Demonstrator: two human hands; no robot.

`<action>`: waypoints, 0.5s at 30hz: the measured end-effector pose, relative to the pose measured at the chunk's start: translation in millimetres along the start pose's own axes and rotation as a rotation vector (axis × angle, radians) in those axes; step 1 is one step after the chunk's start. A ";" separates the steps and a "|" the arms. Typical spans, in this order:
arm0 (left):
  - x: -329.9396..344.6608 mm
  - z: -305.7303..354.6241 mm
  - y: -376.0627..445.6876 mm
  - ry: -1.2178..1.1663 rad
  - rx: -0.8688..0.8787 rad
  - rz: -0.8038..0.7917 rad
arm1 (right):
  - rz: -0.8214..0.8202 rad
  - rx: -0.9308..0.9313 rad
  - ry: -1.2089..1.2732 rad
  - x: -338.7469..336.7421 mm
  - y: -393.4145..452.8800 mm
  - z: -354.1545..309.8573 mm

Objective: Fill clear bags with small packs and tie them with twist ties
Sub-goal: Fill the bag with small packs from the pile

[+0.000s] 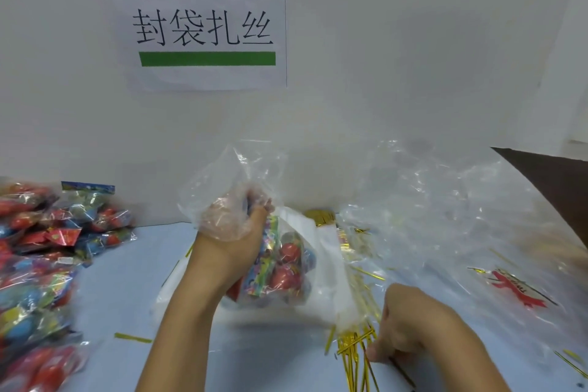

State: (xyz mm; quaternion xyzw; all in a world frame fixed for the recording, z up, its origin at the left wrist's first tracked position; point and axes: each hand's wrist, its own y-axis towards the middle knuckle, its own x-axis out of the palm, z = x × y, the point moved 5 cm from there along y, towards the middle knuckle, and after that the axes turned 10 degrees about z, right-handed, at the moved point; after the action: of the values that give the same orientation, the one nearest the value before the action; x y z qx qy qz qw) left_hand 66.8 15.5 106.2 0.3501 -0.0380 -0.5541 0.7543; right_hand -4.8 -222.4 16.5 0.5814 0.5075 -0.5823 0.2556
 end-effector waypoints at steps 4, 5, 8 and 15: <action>-1.0 -1.4 0.8 -0.022 -0.002 -0.017 | 0.029 0.103 -0.033 -2.4 2.7 7.2; -1.2 -2.6 1.2 -0.023 -0.014 -0.016 | 0.025 0.110 -0.025 -3.3 3.1 9.9; -1.8 -5.7 2.7 -0.019 -0.022 -0.019 | -0.007 0.117 -0.028 -3.4 2.2 12.5; 1.2 -7.4 1.0 -0.026 -0.043 -0.058 | 0.016 0.076 0.063 -4.5 1.7 13.4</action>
State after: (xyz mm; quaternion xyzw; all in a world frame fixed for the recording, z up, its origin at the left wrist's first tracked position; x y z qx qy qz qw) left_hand 71.4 18.2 100.8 0.3276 -0.0257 -0.5810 0.7446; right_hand -8.0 -236.2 17.7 0.6128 0.4879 -0.5807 0.2220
